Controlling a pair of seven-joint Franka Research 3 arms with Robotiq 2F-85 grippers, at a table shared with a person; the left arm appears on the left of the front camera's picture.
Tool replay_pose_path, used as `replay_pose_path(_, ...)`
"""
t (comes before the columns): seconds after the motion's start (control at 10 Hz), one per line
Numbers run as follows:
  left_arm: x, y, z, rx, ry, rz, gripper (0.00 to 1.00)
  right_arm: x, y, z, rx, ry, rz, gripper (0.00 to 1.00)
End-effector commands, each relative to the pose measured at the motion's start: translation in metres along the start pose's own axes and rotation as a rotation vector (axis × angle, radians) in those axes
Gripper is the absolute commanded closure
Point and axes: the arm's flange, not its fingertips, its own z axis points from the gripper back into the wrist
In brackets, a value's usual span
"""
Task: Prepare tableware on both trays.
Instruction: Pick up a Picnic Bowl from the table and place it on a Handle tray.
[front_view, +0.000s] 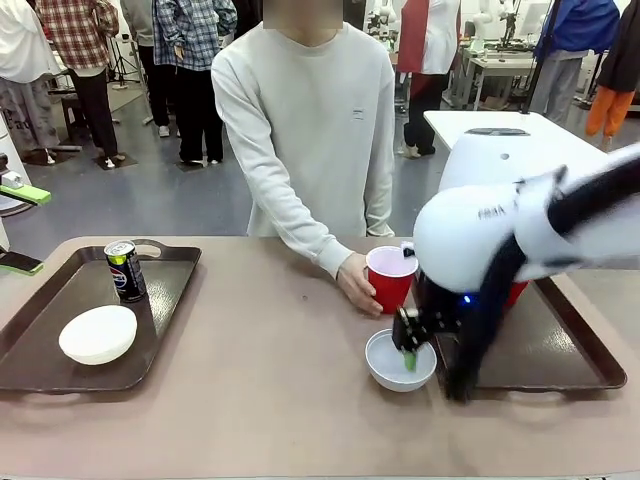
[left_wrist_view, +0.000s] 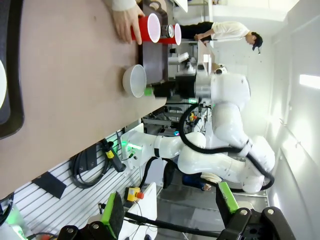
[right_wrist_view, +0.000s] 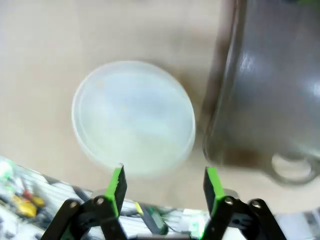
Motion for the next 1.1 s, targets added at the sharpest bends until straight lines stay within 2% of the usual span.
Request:
replay_pose_path(0.0,-0.001,0.0,0.001,-0.02,-0.001,-0.026,0.02,-0.134,0.011,0.055,-0.204,-0.196,0.026,0.2)
replay_pose_path(0.1,-0.001,0.0,0.001,-0.02,-0.001,-0.026,0.02,-0.139,0.001,0.058,-0.198,-0.206,-0.03,0.2)
replay_pose_path(0.2,-0.001,0.0,0.001,-0.02,-0.001,-0.026,0.02,-0.13,-0.005,0.055,-0.141,-0.162,-0.055,0.2)
replay_pose_path(0.3,-0.001,0.0,0.001,-0.02,-0.001,-0.026,0.02,-0.122,-0.015,0.047,-0.141,-0.13,-0.046,0.2)
replay_pose_path(0.7,-0.001,0.0,0.001,-0.02,-0.001,-0.026,0.02,-0.103,-0.014,0.038,-0.084,-0.083,-0.025,0.2)
replay_pose_path(1.0,-0.001,0.0,0.001,-0.02,-0.001,-0.026,0.02,-0.048,-0.019,0.032,0.045,-0.113,-0.085,0.2)
